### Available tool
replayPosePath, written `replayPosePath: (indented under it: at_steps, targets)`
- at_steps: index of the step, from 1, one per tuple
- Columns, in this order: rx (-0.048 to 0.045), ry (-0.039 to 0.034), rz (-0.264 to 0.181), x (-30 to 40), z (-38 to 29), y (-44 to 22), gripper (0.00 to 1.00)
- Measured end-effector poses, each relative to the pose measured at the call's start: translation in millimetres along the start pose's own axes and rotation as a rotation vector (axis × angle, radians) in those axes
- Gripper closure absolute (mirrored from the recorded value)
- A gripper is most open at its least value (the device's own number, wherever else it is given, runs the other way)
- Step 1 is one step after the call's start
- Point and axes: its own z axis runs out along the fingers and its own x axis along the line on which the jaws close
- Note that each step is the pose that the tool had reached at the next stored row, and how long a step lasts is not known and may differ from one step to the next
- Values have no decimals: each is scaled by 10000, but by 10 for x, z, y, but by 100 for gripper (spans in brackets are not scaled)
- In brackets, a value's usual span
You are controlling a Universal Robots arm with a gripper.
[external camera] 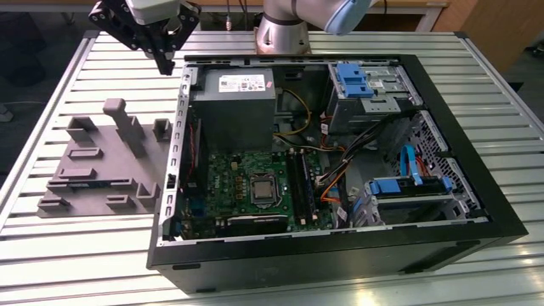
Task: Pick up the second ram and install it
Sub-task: 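Reach for the second ram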
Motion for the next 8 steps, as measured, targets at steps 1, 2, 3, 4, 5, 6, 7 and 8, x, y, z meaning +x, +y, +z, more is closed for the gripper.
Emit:
replayPosePath:
  at_steps: [1, 2, 3, 4, 5, 6, 7, 8]
  targets:
    - [-1, -1, 0, 4, 0, 0, 89]
    - [-1, -1, 0, 7, 0, -1, 89]
    - [0, -1, 0, 11, 0, -1, 89]
    - [0, 0, 0, 14, 0, -1, 89]
    - [0, 0, 0, 18, 0, -1, 89]
    - [0, 0, 0, 21, 0, -2, 89]
    - [0, 0, 0, 24, 0, -2, 89]
    - [0, 0, 0, 28, 0, -2, 89]
